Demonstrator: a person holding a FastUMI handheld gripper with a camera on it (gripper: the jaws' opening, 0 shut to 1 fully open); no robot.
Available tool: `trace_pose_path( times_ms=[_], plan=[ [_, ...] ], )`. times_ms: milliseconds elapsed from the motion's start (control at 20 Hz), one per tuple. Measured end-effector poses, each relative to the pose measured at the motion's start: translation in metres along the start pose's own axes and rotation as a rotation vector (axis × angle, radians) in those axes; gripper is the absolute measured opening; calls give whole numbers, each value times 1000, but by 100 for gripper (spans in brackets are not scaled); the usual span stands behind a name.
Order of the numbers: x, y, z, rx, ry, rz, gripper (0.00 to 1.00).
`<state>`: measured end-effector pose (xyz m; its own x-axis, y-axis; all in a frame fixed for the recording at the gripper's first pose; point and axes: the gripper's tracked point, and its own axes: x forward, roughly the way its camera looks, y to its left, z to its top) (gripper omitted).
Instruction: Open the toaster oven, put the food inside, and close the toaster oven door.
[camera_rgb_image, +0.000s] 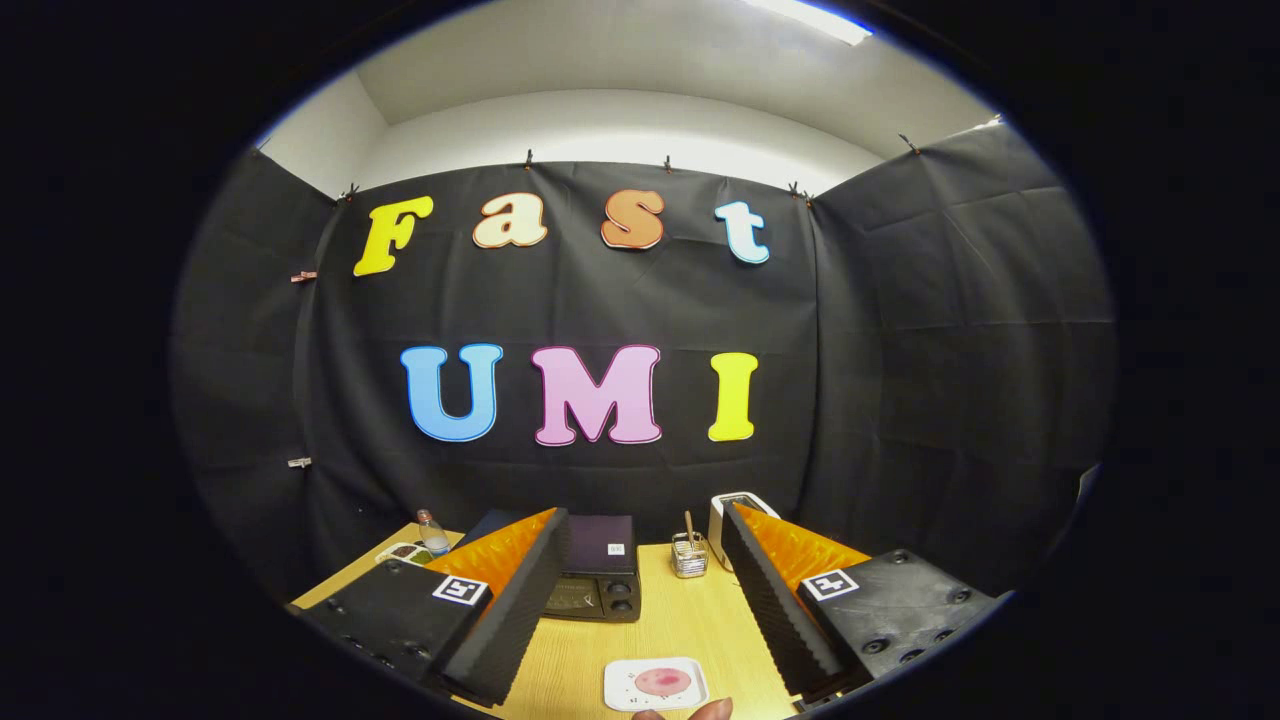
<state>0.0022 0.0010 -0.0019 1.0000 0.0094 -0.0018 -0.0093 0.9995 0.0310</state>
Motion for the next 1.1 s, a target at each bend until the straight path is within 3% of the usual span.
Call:
trace_pose_path(
  times_ms=[550, 1100],
  plan=[
    [-5, 19, -13, 2, 27, 27, 98],
    [44, 101, -46, 33, 75, 118, 98]
  ],
)
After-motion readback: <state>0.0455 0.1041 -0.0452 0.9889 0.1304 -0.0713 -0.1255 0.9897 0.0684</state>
